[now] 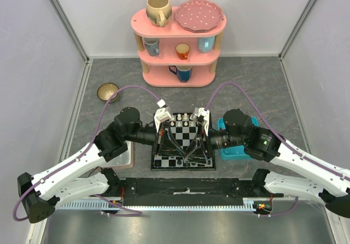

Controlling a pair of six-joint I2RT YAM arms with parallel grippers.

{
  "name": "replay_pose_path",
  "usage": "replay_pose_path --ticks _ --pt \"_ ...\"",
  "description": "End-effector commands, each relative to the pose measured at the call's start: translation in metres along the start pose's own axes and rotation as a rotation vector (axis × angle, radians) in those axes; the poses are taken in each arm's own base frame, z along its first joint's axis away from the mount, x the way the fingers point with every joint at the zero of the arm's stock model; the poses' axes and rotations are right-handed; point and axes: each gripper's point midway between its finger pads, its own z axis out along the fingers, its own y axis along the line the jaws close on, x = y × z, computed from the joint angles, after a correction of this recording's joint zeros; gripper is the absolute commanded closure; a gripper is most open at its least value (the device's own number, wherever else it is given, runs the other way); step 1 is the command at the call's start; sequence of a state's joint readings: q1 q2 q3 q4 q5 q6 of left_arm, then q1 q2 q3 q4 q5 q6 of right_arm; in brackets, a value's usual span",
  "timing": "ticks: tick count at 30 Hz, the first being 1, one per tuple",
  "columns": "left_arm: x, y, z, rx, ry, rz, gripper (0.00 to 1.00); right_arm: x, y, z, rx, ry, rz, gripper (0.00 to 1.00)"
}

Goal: Set up the chess pieces on the board

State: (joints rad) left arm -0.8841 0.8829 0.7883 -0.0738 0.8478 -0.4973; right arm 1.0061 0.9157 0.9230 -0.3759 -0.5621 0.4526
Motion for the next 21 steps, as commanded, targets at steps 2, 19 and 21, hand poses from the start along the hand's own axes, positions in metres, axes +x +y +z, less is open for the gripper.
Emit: replay_pose_path --ticks 2,19,21 --pt "-0.007 -0.011 0.0 0.04 -0.011 0.07 0.98 -0.004 0.003 0.0 -0.008 -0.01 -0.014 0.44" --pt "-0.012 -0.002 0.0 -0.014 -0.042 0.065 0.98 -0.014 0.009 -0.013 0.006 -0.069 -0.019 0.38" --pt "-0.014 -0.001 0.0 -0.024 -0.054 0.07 0.98 -0.013 0.008 -0.015 0.017 -0.074 -0.017 0.37"
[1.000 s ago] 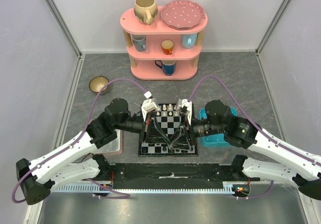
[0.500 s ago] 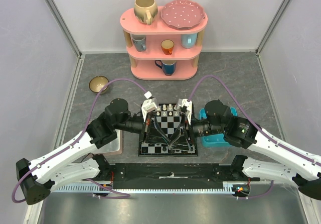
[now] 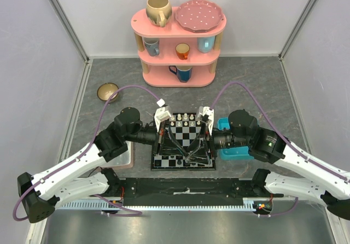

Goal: Set up the chess pieces on the board

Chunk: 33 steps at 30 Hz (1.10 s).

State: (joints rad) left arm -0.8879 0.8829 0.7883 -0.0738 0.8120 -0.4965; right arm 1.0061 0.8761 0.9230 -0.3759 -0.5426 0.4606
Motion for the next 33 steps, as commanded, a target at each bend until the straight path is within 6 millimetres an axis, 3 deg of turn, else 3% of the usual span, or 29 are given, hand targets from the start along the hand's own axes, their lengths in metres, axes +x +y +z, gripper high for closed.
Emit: replay_pose_path --ticks 1,16,23,33 --pt "-0.014 -0.006 -0.002 0.0 -0.05 0.073 0.98 -0.005 0.002 -0.007 0.018 -0.033 0.003 0.37" --pt "-0.036 -0.013 -0.007 -0.018 -0.158 0.117 0.98 -0.005 0.007 -0.01 0.006 -0.043 0.031 0.36" --pt "-0.037 -0.012 -0.007 -0.022 -0.164 0.114 0.98 -0.007 0.008 -0.006 -0.008 -0.044 0.028 0.36" --pt "-0.035 -0.012 -0.006 -0.012 -0.155 0.111 0.98 -0.007 0.006 -0.003 -0.008 -0.044 0.03 0.43"
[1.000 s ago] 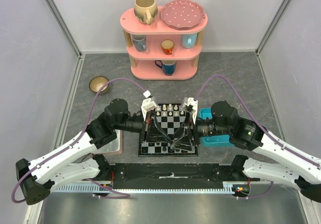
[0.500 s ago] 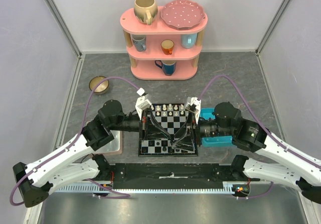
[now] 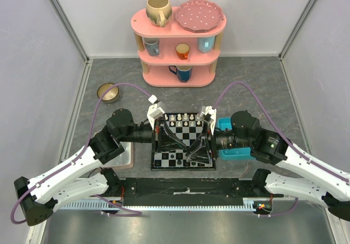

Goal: Set up the chess pieces on the board

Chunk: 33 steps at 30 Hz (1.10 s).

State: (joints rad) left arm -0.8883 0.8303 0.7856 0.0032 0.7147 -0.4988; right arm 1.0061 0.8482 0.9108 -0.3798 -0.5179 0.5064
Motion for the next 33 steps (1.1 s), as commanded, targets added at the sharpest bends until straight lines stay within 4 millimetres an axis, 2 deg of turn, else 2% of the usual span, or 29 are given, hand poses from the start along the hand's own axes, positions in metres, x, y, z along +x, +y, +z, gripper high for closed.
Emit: replay_pose_path --ticks 1,9,17,30,33 --pt "-0.008 -0.0074 0.0006 0.028 -0.029 0.021 0.98 -0.0068 0.0058 0.0012 -0.028 -0.025 -0.008 0.46" --pt "-0.006 -0.0082 0.0004 0.035 -0.024 0.018 0.98 -0.0098 0.0061 0.0032 -0.033 -0.032 -0.011 0.6" --pt "-0.0047 -0.0072 0.0005 0.032 -0.022 0.015 0.98 -0.0093 0.0088 0.0046 -0.052 -0.029 -0.003 0.69" --pt "-0.0024 -0.005 0.0011 0.026 -0.013 0.015 0.98 -0.009 0.0097 0.0052 -0.057 -0.026 0.005 0.99" --pt "-0.0021 -0.0058 0.0002 0.028 -0.012 0.02 0.98 -0.0097 0.0106 0.0044 -0.059 -0.028 0.006 1.0"
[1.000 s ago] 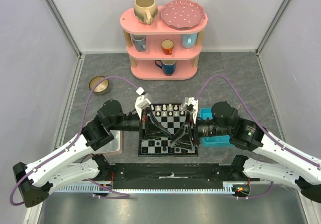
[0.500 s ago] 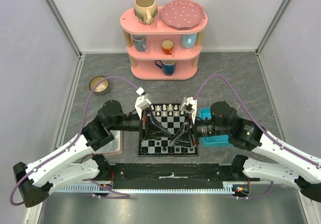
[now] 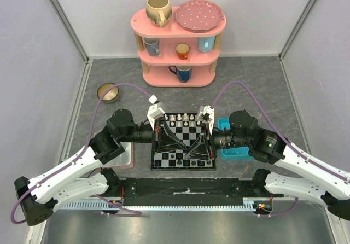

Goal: Set up the chess pieces on the board

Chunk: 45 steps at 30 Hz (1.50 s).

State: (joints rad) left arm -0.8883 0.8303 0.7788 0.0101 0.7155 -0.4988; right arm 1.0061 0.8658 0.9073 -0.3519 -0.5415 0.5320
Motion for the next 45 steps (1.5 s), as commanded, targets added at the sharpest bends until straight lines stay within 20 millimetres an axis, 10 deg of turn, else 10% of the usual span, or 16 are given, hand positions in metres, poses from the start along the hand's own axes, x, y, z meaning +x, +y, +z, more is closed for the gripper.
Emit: replay_pose_path --ticks 1,16,40,45 --pt "-0.003 -0.006 0.0 0.027 -0.012 0.021 0.98 -0.009 0.008 0.0 -0.034 -0.034 -0.018 1.0" --pt "-0.004 -0.008 -0.002 0.027 -0.016 0.023 0.5 -0.008 0.005 0.001 -0.022 -0.026 -0.022 1.0" --pt "0.001 -0.006 0.006 0.05 0.042 -0.011 0.69 -0.004 0.003 0.001 -0.021 -0.017 -0.016 1.0" --pt "0.0 -0.008 0.006 0.058 0.037 -0.011 0.9 -0.004 0.003 0.001 -0.02 -0.017 -0.016 1.0"
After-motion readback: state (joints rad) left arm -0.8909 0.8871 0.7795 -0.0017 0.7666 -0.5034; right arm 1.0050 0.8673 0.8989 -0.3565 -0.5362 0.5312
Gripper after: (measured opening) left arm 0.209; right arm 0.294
